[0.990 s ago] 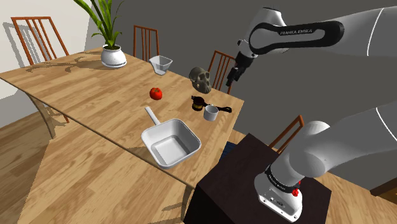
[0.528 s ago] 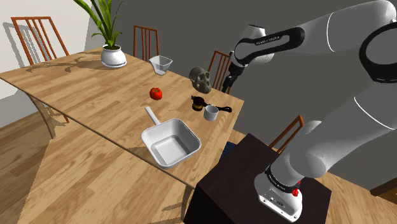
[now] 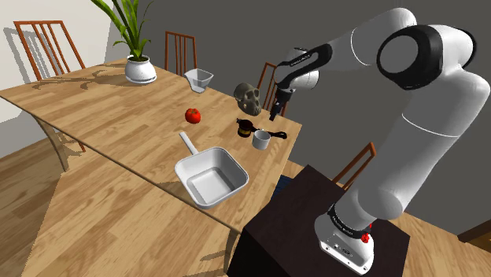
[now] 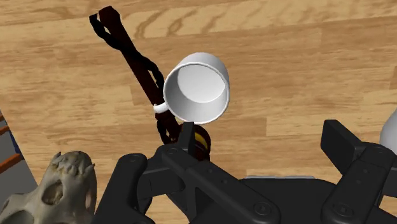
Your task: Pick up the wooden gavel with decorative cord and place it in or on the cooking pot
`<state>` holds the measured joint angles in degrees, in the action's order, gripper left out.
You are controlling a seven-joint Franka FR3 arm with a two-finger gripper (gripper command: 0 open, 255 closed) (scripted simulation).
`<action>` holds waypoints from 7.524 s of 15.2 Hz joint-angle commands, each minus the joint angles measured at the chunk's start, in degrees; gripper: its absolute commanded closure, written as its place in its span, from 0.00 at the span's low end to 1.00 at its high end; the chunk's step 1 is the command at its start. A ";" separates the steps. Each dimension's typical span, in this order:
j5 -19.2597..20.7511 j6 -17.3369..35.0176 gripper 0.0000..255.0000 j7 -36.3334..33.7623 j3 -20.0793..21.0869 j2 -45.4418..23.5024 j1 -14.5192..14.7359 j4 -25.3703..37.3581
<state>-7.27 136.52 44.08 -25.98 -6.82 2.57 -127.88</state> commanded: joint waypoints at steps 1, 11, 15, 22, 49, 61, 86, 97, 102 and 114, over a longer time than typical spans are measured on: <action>-2.71 1.04 0.00 3.80 0.30 -5.08 -1.02 2.92; -9.72 2.86 0.00 15.60 5.39 -28.51 -8.99 21.14; -10.08 2.02 0.00 17.95 7.09 -37.83 -11.98 30.70; -10.41 2.59 0.00 19.08 8.47 -45.51 -14.08 37.62; -10.11 1.74 1.00 19.05 8.07 -43.96 -13.82 36.89; -8.33 -3.16 1.00 18.33 6.12 -36.99 -12.35 34.79; -3.69 -11.78 1.00 13.40 3.22 -23.67 -6.73 30.42; 0.23 -7.05 1.00 -0.65 4.67 -14.38 5.63 16.87; 1.64 -6.11 1.00 -7.59 6.10 -11.90 10.64 13.60; 3.40 -6.31 1.00 -23.94 10.81 -10.63 21.44 12.60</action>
<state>-3.98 130.33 21.54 -15.56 -17.45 23.15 -115.47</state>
